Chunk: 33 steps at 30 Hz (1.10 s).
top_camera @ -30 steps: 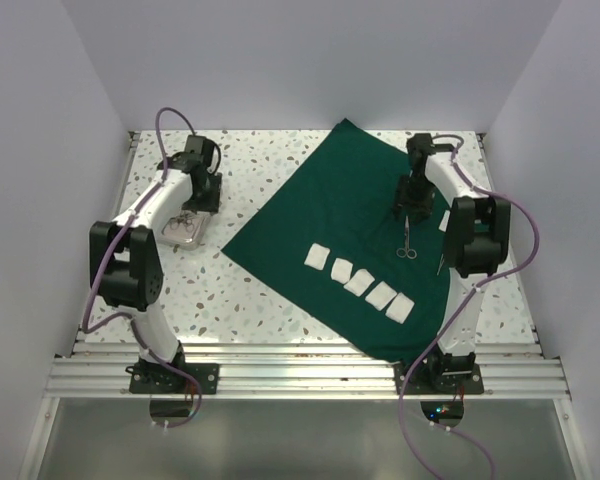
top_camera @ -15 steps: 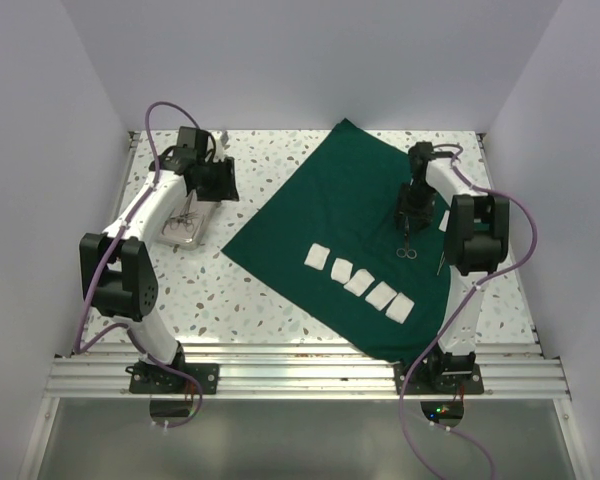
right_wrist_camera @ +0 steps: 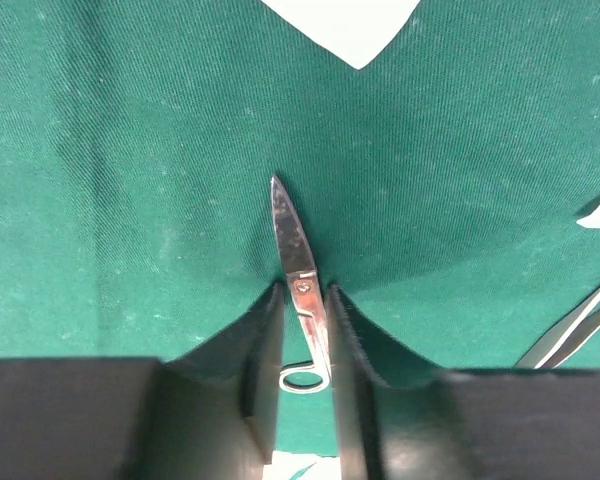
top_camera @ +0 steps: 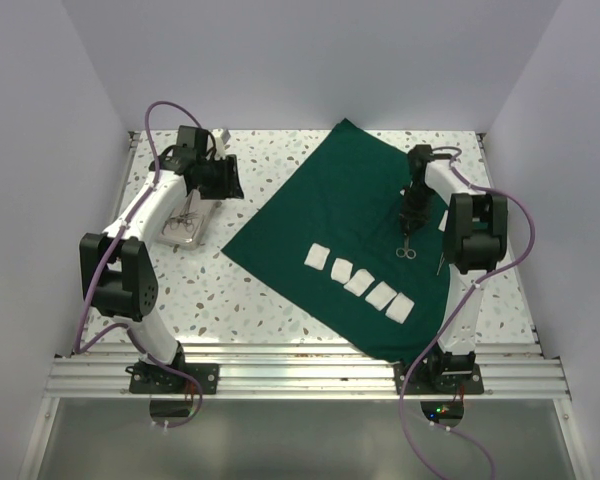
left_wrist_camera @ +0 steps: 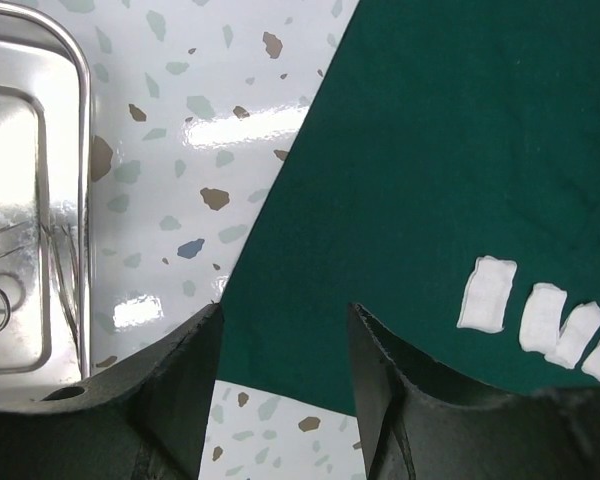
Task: Prepare the surgical pack
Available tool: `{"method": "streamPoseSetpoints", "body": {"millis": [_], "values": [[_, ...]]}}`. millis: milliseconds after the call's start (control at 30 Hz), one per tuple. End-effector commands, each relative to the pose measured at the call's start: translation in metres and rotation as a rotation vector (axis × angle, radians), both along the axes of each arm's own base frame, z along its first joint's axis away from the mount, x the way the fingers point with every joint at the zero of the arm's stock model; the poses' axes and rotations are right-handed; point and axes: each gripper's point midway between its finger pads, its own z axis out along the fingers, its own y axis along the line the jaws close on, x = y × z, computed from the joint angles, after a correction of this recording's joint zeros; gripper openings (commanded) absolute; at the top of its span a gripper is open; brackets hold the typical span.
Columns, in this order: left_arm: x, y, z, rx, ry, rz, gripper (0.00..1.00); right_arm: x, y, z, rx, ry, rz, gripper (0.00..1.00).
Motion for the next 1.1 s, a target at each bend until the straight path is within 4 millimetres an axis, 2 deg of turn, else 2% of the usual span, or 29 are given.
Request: {"method": "streamPoseSetpoints", "body": {"millis": [0, 133, 233, 367, 533, 567, 633, 667, 700, 800, 867, 967, 1067], "values": [[0.006, -0.005, 0.018, -0.045, -0.058, -0.004, 0.56, 0.002, -0.004, -0.004, -0.026, 0.001, 0.008, 0.21], [0.005, -0.007, 0.016, -0.049, -0.04, 0.001, 0.57, 0.003, -0.003, -0.001, -0.024, -0.005, 0.005, 0.1], [0.005, -0.008, 0.02, -0.057, -0.04, 0.004, 0.57, 0.005, -0.004, 0.009, -0.031, -0.012, -0.002, 0.03], [0.003, -0.017, 0.027, -0.103, -0.048, -0.006, 0.59, 0.009, -0.005, 0.032, -0.035, -0.044, -0.019, 0.0], [0.0, -0.047, 0.039, -0.199, -0.085, -0.078, 0.62, 0.012, 0.008, 0.066, 0.023, -0.112, -0.031, 0.0], [-0.005, -0.057, 0.036, -0.228, -0.07, -0.094, 0.63, 0.013, 0.02, 0.071, 0.058, -0.123, -0.016, 0.0], [-0.008, -0.077, 0.044, -0.306, -0.093, -0.152, 0.64, 0.014, 0.034, 0.086, 0.09, -0.159, -0.002, 0.0], [-0.015, -0.089, 0.04, -0.339, -0.073, -0.173, 0.64, 0.014, 0.044, 0.09, 0.123, -0.171, 0.007, 0.0], [-0.019, -0.098, 0.041, -0.364, -0.072, -0.195, 0.65, 0.013, 0.068, 0.098, 0.19, -0.187, 0.045, 0.0], [-0.03, -0.134, 0.053, -0.504, -0.077, -0.291, 0.66, 0.011, 0.114, 0.123, 0.304, -0.254, 0.101, 0.0], [-0.042, -0.154, 0.052, -0.556, -0.044, -0.319, 0.66, 0.012, 0.143, 0.139, 0.374, -0.297, 0.127, 0.0], [-0.055, -0.177, 0.052, -0.619, -0.011, -0.362, 0.67, 0.012, 0.173, 0.16, 0.467, -0.33, 0.144, 0.0], [-0.064, -0.192, 0.057, -0.657, -0.017, -0.393, 0.67, 0.01, 0.192, 0.175, 0.522, -0.337, 0.157, 0.0]]}}
